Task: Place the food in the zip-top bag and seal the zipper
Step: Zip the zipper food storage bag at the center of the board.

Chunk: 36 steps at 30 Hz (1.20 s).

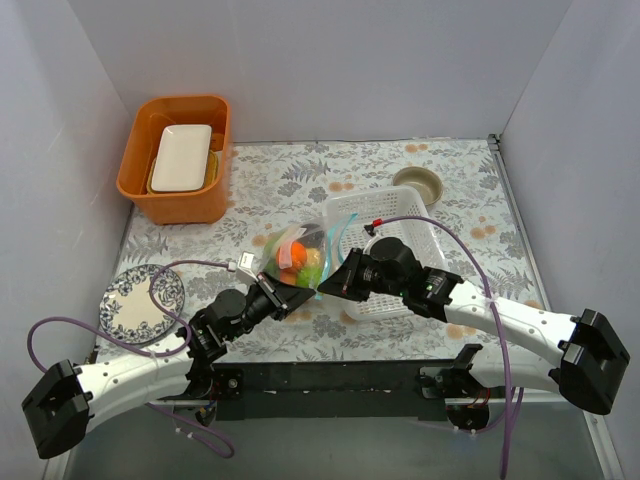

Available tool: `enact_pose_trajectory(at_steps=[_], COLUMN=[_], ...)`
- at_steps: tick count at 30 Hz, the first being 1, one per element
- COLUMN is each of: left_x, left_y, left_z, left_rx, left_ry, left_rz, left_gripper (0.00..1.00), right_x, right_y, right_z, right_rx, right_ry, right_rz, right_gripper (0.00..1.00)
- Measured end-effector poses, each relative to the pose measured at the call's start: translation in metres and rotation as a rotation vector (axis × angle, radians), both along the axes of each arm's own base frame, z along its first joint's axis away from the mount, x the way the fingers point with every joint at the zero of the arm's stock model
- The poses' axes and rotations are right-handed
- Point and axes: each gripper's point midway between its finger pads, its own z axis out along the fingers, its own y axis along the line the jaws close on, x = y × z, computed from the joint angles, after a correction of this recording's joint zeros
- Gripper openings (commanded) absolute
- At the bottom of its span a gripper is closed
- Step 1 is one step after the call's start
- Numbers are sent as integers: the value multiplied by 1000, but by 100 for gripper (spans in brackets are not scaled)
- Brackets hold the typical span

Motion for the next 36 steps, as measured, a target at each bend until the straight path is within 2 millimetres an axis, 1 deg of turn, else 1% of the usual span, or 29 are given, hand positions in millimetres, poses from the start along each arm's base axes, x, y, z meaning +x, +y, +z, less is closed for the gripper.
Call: enact_pose_trajectory(at_steps=[9,17,29,36], left_x=[-1,-4,-5,-7], left_y=[-2,-3,-9,-10], left_z=[-6,-6,-3,2], left_rx=[15,16,102,124], left_ry=[15,19,32,15], left_rz=[-13,-27,-63,-89], left_gripper=[0,0,0,0], right_x=[2,5,12,13], right_y=[-1,-2,-5,-8], right_z=[-7,-6,-6,-2], right_rx=[-6,-1,-2,7], right_ry=[11,10,2,-1], right_rz=[-7,-16,-43,-65], right_gripper=[3,3,4,4])
